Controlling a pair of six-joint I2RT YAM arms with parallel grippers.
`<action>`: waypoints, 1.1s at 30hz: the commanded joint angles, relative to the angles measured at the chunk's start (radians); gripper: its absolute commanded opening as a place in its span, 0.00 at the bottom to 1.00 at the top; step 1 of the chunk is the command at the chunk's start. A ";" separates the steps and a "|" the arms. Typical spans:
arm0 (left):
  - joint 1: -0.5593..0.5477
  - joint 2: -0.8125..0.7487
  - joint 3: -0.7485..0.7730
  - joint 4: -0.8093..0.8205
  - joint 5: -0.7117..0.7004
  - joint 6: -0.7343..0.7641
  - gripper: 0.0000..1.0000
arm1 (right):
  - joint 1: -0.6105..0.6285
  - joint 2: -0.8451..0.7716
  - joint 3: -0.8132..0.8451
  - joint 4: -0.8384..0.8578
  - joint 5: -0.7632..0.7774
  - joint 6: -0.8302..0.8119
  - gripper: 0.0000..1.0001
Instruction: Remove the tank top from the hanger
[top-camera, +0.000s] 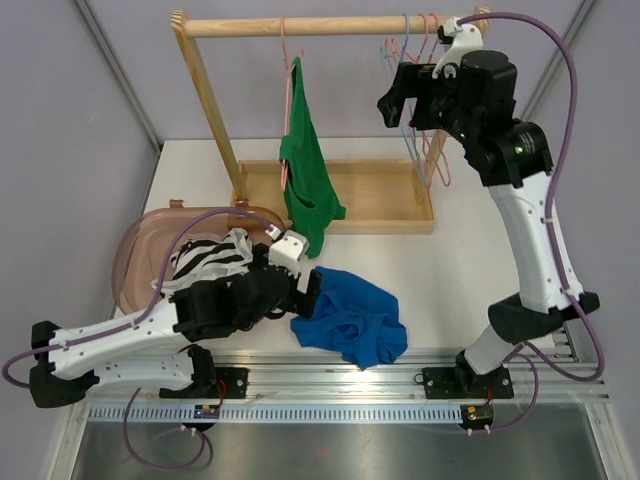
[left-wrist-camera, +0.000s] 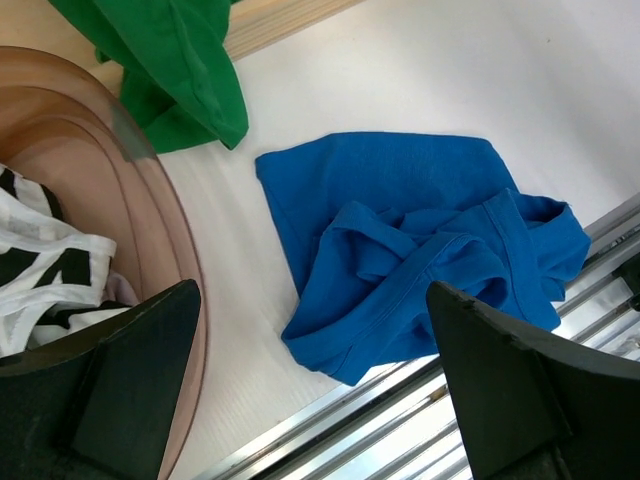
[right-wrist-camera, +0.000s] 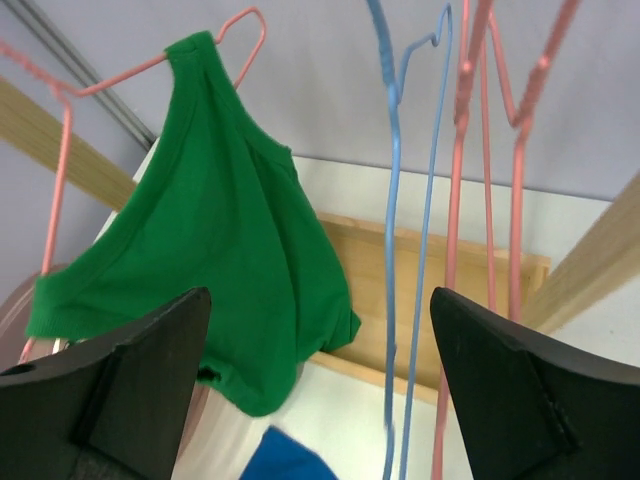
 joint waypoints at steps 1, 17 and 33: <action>-0.005 0.085 -0.046 0.212 0.034 0.010 0.99 | -0.003 -0.177 -0.096 0.038 -0.080 -0.005 0.99; -0.011 0.590 -0.004 0.467 0.317 -0.011 0.99 | -0.004 -0.761 -0.710 0.143 -0.161 0.054 0.99; -0.041 0.854 -0.037 0.517 0.420 -0.080 0.16 | -0.004 -0.853 -0.848 0.106 -0.163 0.032 1.00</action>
